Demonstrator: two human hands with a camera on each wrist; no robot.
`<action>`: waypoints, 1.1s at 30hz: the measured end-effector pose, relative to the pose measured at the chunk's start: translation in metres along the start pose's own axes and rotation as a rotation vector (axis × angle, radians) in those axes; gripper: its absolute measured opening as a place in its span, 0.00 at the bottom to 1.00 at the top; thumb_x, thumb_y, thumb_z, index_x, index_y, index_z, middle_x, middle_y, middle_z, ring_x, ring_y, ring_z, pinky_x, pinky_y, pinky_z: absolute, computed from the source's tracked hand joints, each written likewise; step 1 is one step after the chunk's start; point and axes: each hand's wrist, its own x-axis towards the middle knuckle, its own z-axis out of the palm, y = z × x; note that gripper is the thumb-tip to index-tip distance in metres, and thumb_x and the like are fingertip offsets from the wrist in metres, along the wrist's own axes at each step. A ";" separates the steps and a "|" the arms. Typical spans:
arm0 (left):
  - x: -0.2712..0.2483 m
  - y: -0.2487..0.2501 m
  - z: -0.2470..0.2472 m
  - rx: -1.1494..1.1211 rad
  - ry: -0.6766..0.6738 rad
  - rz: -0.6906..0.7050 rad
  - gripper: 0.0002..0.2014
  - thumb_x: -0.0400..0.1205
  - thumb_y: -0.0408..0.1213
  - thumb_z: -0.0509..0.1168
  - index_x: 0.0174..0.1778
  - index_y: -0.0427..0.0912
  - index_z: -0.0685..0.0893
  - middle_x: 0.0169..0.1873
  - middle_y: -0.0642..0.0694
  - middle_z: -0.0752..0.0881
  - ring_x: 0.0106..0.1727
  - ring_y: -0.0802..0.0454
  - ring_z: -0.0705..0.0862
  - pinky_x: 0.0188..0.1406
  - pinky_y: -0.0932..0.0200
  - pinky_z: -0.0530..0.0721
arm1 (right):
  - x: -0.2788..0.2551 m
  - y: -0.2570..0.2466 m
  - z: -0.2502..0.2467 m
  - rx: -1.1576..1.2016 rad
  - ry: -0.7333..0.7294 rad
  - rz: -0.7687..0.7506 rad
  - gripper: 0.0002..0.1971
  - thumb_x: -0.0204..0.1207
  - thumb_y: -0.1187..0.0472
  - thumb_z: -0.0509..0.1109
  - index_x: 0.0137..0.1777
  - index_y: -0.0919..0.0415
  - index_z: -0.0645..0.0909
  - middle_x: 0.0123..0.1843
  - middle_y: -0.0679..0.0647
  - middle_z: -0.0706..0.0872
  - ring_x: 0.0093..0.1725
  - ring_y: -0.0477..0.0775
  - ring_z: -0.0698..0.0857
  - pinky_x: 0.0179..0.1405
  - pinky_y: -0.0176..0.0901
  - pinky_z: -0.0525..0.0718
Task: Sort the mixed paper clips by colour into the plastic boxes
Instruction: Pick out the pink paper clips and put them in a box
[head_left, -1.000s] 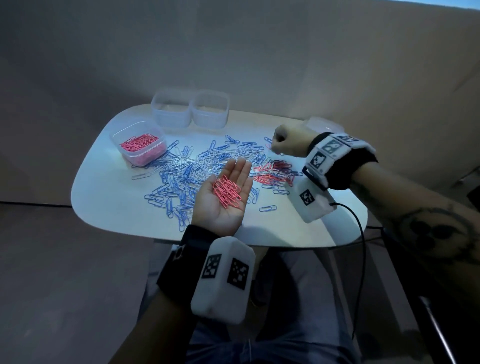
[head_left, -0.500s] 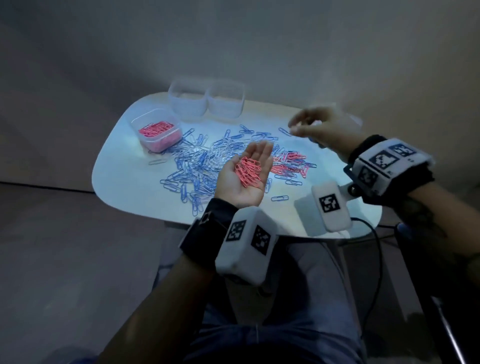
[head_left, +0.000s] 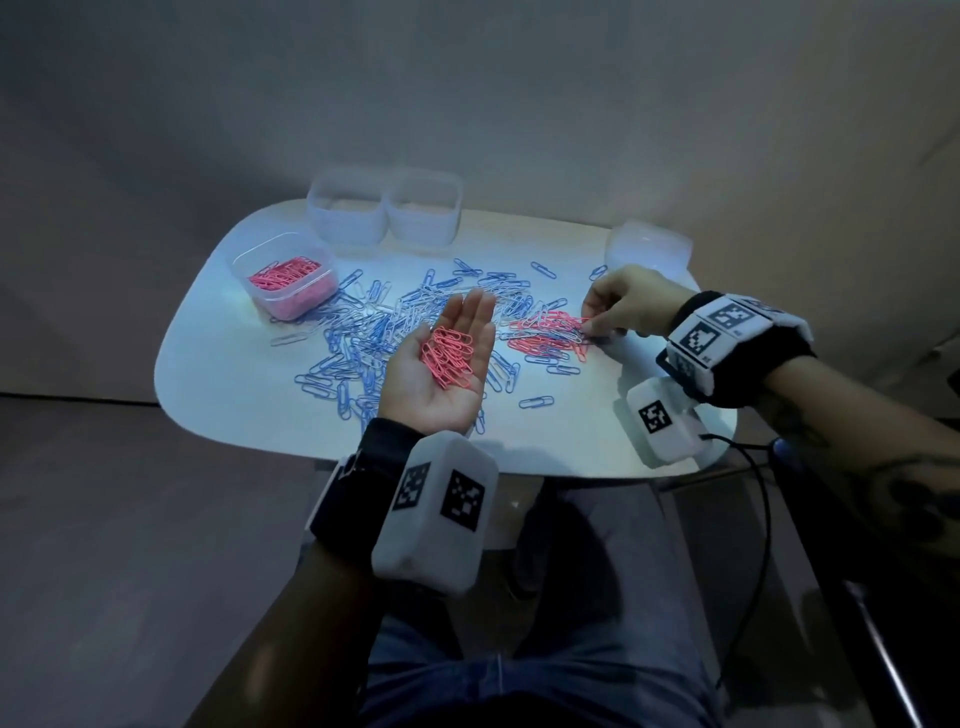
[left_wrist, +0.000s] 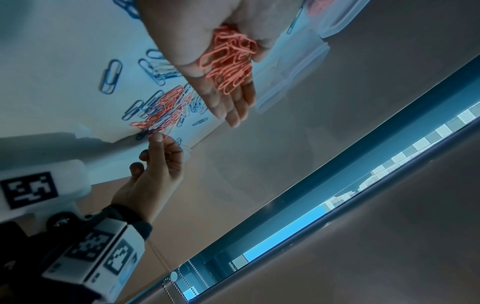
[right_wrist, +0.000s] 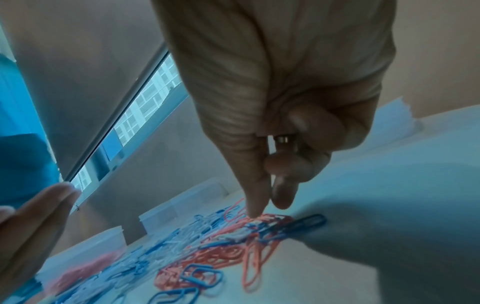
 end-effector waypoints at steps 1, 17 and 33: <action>0.000 0.000 0.000 0.003 0.002 -0.002 0.32 0.88 0.41 0.44 0.32 0.28 0.88 0.37 0.35 0.90 0.36 0.40 0.91 0.34 0.51 0.88 | 0.002 -0.001 0.001 -0.011 0.006 -0.001 0.08 0.72 0.66 0.74 0.35 0.59 0.78 0.28 0.50 0.77 0.28 0.44 0.74 0.13 0.19 0.66; -0.003 0.001 0.000 0.040 0.041 0.011 0.26 0.88 0.41 0.45 0.40 0.31 0.85 0.37 0.35 0.90 0.35 0.41 0.91 0.34 0.53 0.88 | 0.024 -0.026 0.018 -0.092 -0.025 -0.001 0.07 0.75 0.64 0.71 0.36 0.61 0.78 0.29 0.49 0.77 0.29 0.45 0.74 0.32 0.34 0.73; 0.013 -0.020 0.000 0.104 0.137 -0.044 0.24 0.88 0.42 0.43 0.42 0.33 0.81 0.31 0.36 0.89 0.38 0.46 0.89 0.31 0.53 0.87 | -0.020 -0.052 0.005 0.456 -0.098 -0.231 0.07 0.73 0.66 0.73 0.36 0.57 0.79 0.29 0.49 0.81 0.23 0.37 0.76 0.19 0.27 0.65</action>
